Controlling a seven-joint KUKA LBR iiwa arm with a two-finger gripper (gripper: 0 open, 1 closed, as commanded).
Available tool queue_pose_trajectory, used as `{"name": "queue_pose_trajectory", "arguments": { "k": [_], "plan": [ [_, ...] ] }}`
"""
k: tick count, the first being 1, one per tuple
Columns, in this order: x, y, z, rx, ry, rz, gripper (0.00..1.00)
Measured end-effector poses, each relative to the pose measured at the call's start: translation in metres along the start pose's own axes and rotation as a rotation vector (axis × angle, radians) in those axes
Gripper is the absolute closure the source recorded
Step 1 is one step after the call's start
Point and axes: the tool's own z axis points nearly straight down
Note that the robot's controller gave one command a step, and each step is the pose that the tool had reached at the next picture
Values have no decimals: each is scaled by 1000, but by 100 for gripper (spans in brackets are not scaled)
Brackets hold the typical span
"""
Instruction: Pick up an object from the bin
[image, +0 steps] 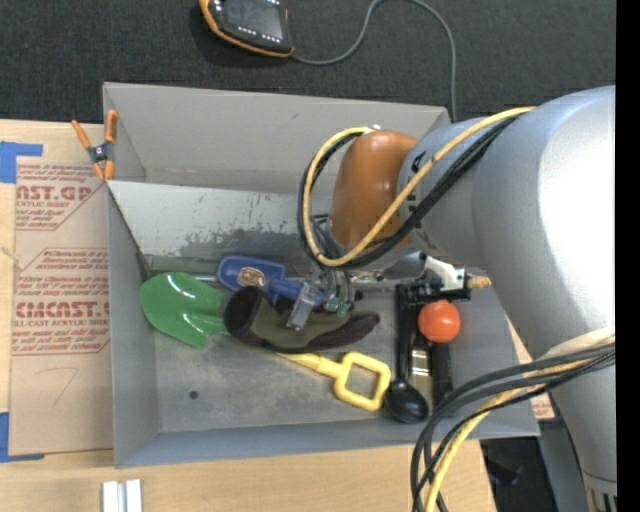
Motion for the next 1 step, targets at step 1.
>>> {"name": "queue_pose_trajectory", "arguments": {
  "k": [1],
  "plan": [
    [-1,1,-16,-2,-4,-1,100]
  ]
}}
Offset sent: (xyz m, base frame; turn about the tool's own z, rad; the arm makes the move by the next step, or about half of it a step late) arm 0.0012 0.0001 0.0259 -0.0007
